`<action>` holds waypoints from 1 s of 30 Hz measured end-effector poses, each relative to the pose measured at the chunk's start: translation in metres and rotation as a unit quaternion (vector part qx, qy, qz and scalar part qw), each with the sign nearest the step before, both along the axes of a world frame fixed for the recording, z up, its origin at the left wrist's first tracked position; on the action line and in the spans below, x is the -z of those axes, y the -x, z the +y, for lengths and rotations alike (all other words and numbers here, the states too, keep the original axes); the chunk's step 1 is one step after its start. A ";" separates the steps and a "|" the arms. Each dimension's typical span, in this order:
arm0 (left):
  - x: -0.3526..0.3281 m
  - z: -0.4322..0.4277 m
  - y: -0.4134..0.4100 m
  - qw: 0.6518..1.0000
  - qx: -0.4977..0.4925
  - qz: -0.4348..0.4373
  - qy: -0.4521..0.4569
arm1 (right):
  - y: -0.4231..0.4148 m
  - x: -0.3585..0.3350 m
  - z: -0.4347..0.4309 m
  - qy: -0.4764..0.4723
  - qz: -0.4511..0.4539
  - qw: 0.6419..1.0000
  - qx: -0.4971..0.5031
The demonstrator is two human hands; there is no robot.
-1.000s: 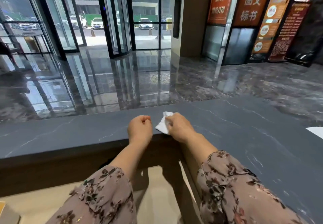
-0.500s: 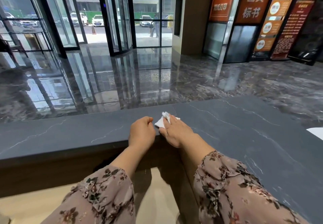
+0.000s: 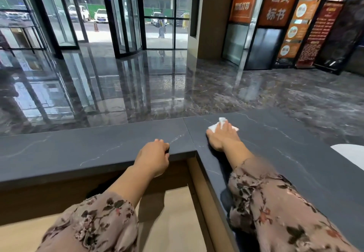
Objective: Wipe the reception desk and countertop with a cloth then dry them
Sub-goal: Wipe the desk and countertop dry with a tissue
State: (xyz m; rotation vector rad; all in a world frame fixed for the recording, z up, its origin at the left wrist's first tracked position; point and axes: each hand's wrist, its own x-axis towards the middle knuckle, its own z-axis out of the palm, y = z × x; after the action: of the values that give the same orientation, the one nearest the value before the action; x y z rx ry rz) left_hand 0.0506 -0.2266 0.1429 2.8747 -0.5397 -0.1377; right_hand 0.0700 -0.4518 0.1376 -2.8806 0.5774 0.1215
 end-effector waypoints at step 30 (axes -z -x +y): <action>-0.002 -0.012 0.033 0.998 -0.015 0.026 0.055 | 0.034 0.002 -0.015 -0.054 -0.047 0.991 -0.114</action>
State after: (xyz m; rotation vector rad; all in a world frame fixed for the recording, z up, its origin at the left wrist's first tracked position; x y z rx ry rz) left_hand 0.0177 -0.2382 0.1453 2.7630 -0.4799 -0.1727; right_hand 0.0362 -0.4673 0.1361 -2.8185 0.2160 0.0481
